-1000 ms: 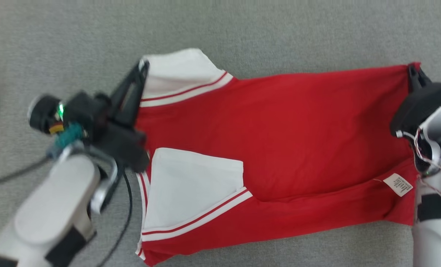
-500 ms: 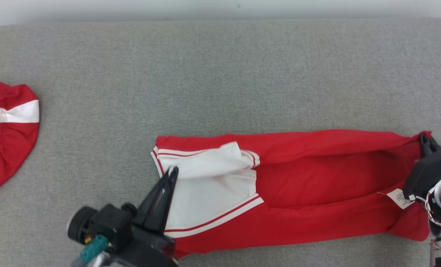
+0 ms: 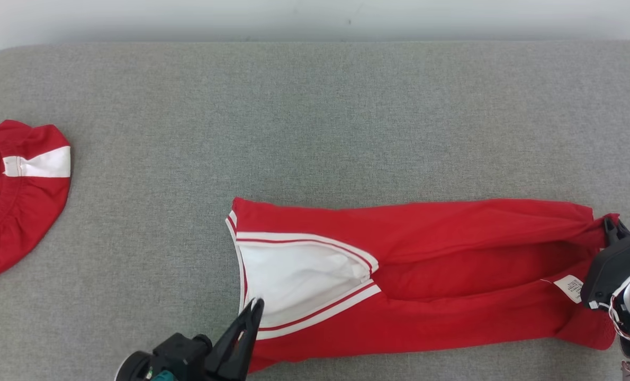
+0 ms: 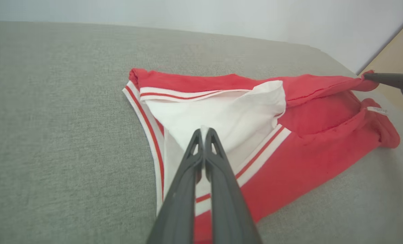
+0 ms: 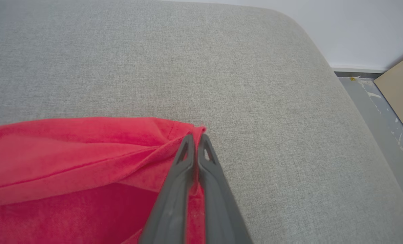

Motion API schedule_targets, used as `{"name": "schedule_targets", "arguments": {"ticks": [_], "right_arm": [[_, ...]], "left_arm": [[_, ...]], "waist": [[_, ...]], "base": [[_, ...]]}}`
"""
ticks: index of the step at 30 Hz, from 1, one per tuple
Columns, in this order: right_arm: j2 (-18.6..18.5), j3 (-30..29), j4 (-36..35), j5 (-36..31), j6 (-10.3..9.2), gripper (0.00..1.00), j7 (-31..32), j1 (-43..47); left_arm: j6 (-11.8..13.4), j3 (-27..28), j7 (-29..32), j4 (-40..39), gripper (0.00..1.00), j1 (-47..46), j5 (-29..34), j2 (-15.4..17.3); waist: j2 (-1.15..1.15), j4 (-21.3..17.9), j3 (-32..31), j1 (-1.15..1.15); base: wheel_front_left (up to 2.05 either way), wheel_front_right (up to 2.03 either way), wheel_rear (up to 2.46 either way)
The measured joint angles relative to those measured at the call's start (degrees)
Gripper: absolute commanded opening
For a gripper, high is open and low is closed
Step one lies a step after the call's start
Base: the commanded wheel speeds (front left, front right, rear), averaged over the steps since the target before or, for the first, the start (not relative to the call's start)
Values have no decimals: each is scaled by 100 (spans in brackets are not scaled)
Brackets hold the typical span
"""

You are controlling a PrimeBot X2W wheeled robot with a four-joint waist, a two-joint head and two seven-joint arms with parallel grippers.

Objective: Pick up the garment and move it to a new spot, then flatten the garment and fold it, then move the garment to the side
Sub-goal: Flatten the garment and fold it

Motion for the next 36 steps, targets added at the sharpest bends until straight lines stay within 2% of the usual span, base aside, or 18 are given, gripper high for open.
{"name": "schedule_targets", "arguments": {"ticks": [1,2,3,5,7,8,9,10,14,18,21,25,30,36], "right_arm": [[0,-13,16,-2,0,27,11,12],[2,-37,32,-1,0,69,43,28],[11,-46,36,-2,0,85,51,49],[34,-85,34,-1,0,100,67,97],[90,-203,14,1,0,100,76,104],[131,-288,-3,4,0,100,54,105],[199,-377,-34,11,0,100,32,106],[252,-416,-75,11,0,100,4,124],[497,-645,-288,73,0,100,-62,283],[723,-836,-586,216,0,100,-197,548],[846,-926,-790,293,0,100,-469,818],[954,-950,-834,447,0,100,-913,1081],[975,-940,-571,947,0,100,-1560,1302],[979,-430,-143,1466,0,100,-2392,1514]], "left_arm": [[-3,-36,13,54,0,16,-3,-7],[-10,-54,10,99,0,32,-4,-21],[-12,-76,11,152,0,45,-3,-33],[-53,-129,15,243,0,75,-3,-48],[-60,-213,73,343,0,75,31,-47],[-91,-276,109,383,7,73,71,-47],[-110,-343,115,423,75,64,142,-45],[-115,-404,119,465,100,51,210,-48],[-88,-456,64,692,100,44,322,-101],[112,-248,-268,831,100,42,523,-183],[264,55,-372,842,100,64,828,-303],[345,883,-387,412,100,358,1359,-698],[81,1982,-388,85,100,1009,1911,-1220],[-502,3183,-389,123,100,1543,2284,-1789]], "waist": [[0,2,-9,0],[0,4,-20,1],[0,5,-34,1],[0,7,-69,1],[0,4,-104,1],[0,2,-124,1],[0,-1,-146,1],[0,-3,-170,1],[0,-6,-283,1],[0,14,-430,0],[0,42,-555,1],[0,73,-704,0],[0,93,-849,0],[0,68,-997,1]], "base": [[0,0,0],[0,0,0],[0,0,0],[0,0,0],[0,0,0],[0,0,0],[0,0,0],[0,0,0],[0,0,0],[0,0,0],[0,0,0],[0,0,0],[0,0,0],[0,0,0]]}}
